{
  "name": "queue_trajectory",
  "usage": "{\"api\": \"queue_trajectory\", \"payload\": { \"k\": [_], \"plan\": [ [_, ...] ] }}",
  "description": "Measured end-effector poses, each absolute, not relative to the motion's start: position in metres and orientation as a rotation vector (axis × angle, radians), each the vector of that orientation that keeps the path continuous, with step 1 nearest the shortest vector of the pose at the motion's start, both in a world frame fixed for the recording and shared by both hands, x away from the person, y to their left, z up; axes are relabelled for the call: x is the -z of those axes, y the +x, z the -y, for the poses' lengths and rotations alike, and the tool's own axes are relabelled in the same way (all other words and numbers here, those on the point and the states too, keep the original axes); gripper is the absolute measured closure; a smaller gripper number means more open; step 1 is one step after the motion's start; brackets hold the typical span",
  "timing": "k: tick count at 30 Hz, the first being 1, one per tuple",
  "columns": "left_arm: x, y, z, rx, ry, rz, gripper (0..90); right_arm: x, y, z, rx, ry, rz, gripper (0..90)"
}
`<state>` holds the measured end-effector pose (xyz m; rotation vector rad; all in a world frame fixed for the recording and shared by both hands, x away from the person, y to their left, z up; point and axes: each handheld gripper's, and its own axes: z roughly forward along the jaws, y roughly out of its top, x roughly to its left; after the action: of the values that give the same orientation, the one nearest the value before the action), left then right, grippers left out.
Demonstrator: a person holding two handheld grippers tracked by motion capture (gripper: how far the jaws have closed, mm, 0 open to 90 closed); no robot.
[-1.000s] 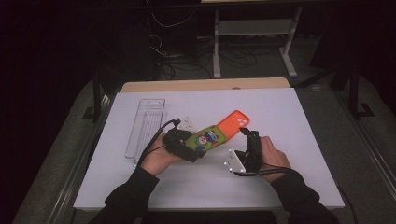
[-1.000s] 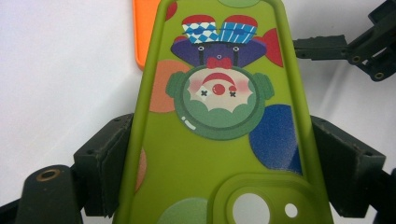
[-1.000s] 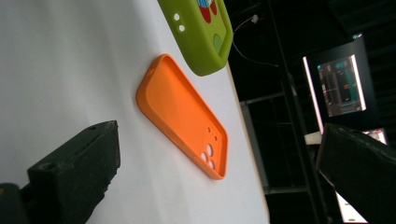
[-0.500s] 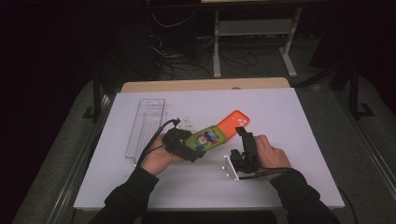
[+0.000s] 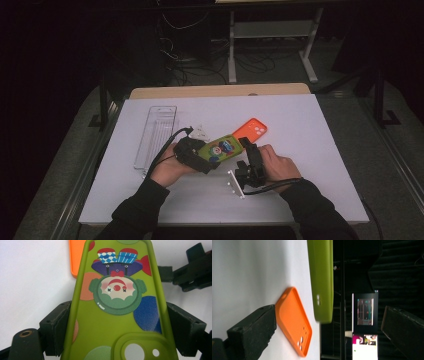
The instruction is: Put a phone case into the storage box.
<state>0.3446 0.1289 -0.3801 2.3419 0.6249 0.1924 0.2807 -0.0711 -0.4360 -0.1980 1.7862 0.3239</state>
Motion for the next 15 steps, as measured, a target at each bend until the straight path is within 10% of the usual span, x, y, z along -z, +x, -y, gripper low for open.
{"api": "queue_trajectory", "payload": {
  "k": [9,15],
  "plan": [
    [0.379,0.345,-0.131,-0.195,2.334,-0.632,15.4,0.438,0.285,0.054,-0.321,-0.261,-1.738,3.3],
    [0.379,0.345,-0.13,-0.199,2.338,-0.626,15.3,0.44,0.283,0.05,-0.313,-0.274,-1.737,21.0]
  ]
}}
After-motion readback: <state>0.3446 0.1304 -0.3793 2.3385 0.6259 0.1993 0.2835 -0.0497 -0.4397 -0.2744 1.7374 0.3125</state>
